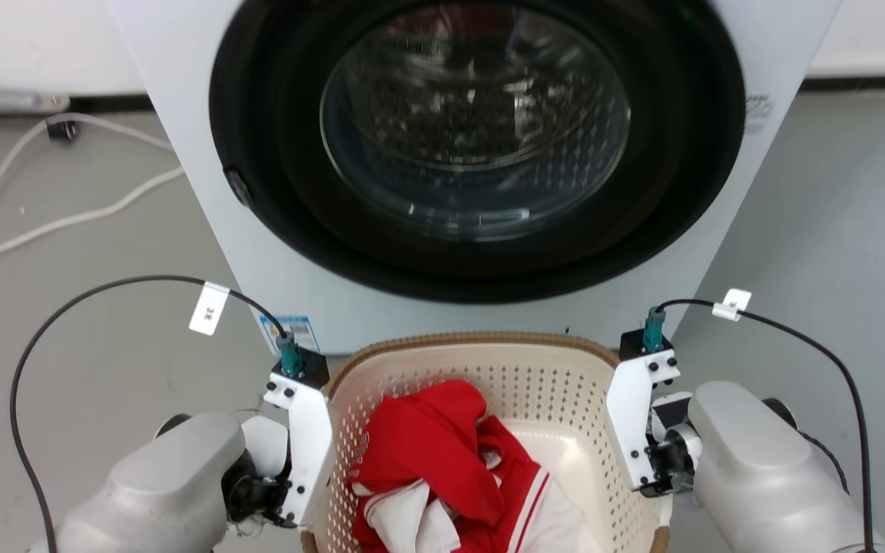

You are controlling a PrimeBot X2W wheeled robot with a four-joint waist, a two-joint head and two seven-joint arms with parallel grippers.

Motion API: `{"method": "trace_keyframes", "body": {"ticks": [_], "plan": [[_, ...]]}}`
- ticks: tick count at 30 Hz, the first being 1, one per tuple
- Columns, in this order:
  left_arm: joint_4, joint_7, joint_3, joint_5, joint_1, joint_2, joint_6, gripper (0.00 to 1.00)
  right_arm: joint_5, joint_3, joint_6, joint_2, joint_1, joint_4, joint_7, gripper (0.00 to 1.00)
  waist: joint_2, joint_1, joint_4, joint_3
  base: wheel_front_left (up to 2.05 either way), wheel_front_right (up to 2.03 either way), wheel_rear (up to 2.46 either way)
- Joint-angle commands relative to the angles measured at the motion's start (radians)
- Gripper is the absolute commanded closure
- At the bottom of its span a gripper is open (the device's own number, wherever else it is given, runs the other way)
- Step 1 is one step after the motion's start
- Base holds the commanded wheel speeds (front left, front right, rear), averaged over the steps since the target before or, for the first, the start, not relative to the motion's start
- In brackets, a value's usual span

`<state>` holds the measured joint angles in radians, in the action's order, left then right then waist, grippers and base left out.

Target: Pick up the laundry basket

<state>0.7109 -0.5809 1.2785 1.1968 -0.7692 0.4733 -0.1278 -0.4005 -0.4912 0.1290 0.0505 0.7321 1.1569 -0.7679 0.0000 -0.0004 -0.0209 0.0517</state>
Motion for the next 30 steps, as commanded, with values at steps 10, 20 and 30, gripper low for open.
{"method": "trace_keyframes", "body": {"ticks": [10,20,30], "plan": [[0.014,-0.083,0.004,0.039,0.032,-0.01,-0.005,1.0,-0.05,-0.036,0.003,-0.001,-0.018,0.003,-0.065,1.0,0.0,0.0004,-0.004,-0.096,0.0,0.0,0.0],[0.008,-0.117,0.003,0.043,0.039,-0.008,-0.005,1.0,-0.083,-0.048,0.003,-0.001,-0.034,0.024,-0.082,1.0,0.0,0.0004,-0.006,-0.111,0.0,0.0,0.0],[0.002,-0.125,0.003,0.046,0.044,-0.011,-0.005,1.0,-0.098,-0.067,0.003,-0.001,-0.027,0.029,-0.084,1.0,0.0,0.0004,-0.012,-0.108,0.0,0.0,0.0]]}}
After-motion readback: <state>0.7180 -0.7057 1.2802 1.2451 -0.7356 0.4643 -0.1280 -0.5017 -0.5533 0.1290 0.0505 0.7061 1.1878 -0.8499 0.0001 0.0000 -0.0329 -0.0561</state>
